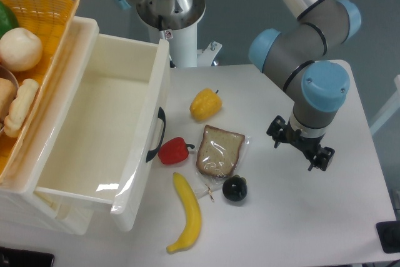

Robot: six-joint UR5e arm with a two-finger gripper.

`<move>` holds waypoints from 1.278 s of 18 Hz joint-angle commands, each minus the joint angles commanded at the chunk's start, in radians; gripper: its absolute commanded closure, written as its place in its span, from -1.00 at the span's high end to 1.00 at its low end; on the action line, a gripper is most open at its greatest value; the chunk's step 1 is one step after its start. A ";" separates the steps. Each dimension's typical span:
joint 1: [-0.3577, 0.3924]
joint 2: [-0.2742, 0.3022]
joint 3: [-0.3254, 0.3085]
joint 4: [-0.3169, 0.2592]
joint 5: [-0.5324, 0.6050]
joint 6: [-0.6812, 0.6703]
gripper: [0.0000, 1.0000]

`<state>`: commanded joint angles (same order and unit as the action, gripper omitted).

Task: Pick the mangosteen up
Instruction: 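Move the gripper down over the dark round mangosteen beside the sandwich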

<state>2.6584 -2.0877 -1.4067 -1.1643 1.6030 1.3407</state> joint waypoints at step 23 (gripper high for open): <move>-0.084 -0.026 -0.110 0.081 -0.175 -0.325 1.00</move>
<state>2.5741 -2.1138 -1.5171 -1.0830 1.4281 1.0157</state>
